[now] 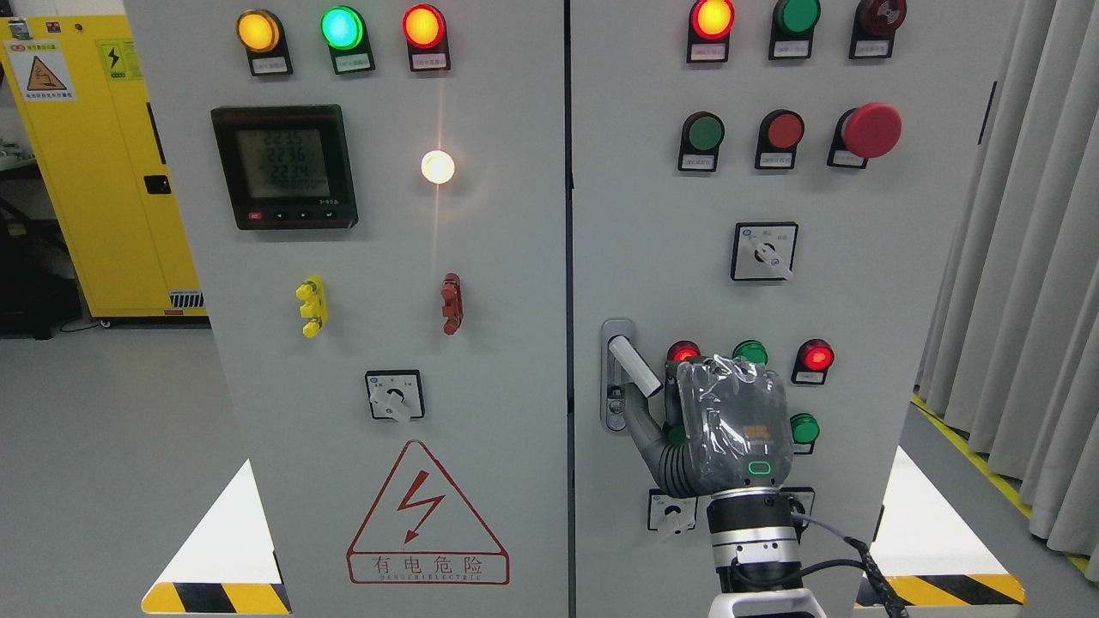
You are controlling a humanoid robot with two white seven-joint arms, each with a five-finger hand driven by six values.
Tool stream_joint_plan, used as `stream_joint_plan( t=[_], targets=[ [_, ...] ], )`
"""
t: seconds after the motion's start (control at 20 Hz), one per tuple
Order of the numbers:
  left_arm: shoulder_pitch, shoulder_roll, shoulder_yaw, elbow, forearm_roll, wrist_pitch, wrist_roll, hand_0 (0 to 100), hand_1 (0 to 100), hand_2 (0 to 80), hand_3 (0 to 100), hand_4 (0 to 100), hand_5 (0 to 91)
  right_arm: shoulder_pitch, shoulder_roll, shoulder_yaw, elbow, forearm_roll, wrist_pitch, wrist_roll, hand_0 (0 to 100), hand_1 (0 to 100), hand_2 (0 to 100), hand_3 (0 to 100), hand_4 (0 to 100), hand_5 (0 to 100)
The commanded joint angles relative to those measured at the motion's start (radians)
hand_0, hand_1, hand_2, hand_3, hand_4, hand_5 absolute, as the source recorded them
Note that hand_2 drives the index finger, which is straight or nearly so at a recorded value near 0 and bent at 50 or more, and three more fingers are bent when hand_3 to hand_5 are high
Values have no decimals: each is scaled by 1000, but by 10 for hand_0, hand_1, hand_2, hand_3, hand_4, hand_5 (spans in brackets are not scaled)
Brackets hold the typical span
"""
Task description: Release door handle
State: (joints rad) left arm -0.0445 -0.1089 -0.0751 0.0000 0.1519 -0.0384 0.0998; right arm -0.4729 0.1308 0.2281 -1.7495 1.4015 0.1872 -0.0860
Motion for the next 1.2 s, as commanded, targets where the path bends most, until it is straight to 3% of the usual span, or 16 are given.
stream_joint_plan(
  t=[0.0, 1.15],
  targets=[
    [0, 0, 0, -12, 0, 0, 0, 120, 556, 0, 0, 0, 0, -1, -2, -4, -5, -1, 0, 0, 602, 474, 938, 1000, 1000, 1000],
    [0, 0, 0, -12, 0, 0, 0, 120, 556, 0, 0, 0, 0, -10, -3, -18, -13, -1, -3, 3, 604, 466, 936, 1000, 1000, 1000]
  ],
)
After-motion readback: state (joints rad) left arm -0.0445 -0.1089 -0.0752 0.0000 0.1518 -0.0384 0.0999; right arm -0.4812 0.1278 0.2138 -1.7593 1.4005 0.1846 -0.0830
